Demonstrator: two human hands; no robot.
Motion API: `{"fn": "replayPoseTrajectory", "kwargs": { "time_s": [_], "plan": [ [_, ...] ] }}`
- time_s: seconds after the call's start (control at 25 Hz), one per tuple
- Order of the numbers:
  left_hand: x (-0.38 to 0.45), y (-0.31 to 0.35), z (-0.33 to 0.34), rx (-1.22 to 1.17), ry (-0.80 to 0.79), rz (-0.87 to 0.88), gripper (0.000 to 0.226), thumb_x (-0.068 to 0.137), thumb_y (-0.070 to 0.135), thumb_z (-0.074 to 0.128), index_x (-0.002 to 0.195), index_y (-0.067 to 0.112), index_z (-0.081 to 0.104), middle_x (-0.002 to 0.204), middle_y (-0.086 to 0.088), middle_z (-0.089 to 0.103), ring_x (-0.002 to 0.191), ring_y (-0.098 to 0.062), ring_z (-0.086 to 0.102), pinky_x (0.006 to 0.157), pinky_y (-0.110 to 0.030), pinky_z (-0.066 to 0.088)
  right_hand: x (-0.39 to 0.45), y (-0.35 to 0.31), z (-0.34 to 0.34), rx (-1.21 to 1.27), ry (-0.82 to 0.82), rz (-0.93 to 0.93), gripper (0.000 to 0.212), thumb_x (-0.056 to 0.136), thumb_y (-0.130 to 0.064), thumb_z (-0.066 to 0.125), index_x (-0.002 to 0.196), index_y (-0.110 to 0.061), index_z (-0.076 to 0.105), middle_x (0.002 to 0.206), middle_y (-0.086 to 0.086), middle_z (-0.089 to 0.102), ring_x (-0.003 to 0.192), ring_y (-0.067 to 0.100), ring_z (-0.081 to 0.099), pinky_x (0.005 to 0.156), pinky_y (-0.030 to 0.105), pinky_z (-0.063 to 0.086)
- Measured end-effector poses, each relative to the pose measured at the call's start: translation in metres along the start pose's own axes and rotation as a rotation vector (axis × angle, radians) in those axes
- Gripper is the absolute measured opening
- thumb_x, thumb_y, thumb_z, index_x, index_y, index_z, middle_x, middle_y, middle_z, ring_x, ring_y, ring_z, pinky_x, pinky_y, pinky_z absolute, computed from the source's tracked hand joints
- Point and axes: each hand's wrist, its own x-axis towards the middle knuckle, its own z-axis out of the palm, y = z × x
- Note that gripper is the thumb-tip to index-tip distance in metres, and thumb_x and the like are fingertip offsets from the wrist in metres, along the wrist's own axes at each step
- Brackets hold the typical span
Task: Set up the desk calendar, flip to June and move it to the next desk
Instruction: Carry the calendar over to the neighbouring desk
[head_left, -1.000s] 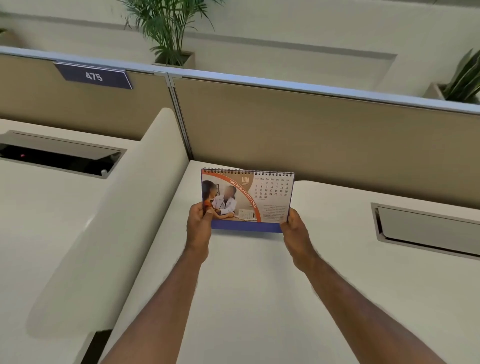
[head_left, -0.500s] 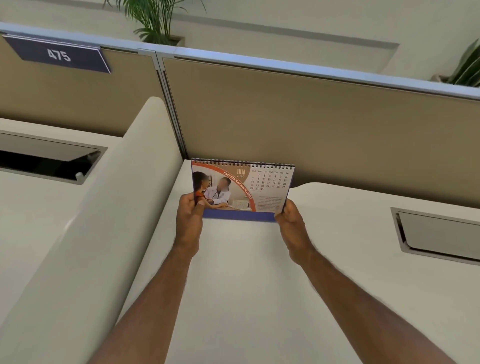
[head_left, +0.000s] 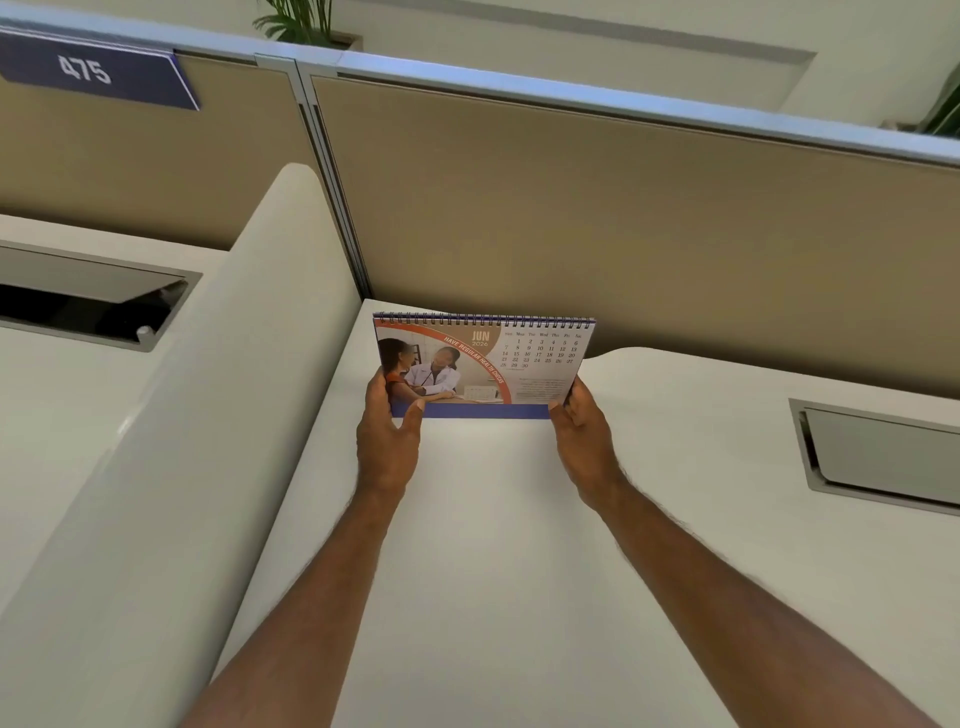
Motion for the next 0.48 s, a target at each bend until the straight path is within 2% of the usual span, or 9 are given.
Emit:
{"fn": "replayPoseTrajectory", "kwargs": {
  "time_s": [0.28,0.48],
  "plan": [
    [0.0006,0.0022,-0.001,0.031,-0.009,-0.003,0.066,0.095,0.021,0.069,0.152,0.02,0.036,0.15,-0.004,0.053,0.134,-0.025,0.055,0.101,-0.037,0.052,-0.0006,0.0022,0.003,-0.056,-0.009,0.035,0.053,0.105,-0.022,0.054,0.154,-0.022,0.036,0.15,0.002,0.053,0.133,0.027,0.054,0.111,0.047,0.048],
    [-0.0003,0.0053,-0.0017,0.063,0.025,-0.024,0.061,0.096,0.023,0.067,0.15,0.019,0.039,0.147,-0.007,0.056,0.131,-0.029,0.057,0.102,-0.046,0.052,-0.0014,0.0025,0.002,-0.069,0.025,0.039,0.051,0.104,-0.023,0.057,0.151,-0.02,0.04,0.148,0.003,0.055,0.129,0.027,0.055,0.109,0.044,0.05]
  ]
}}
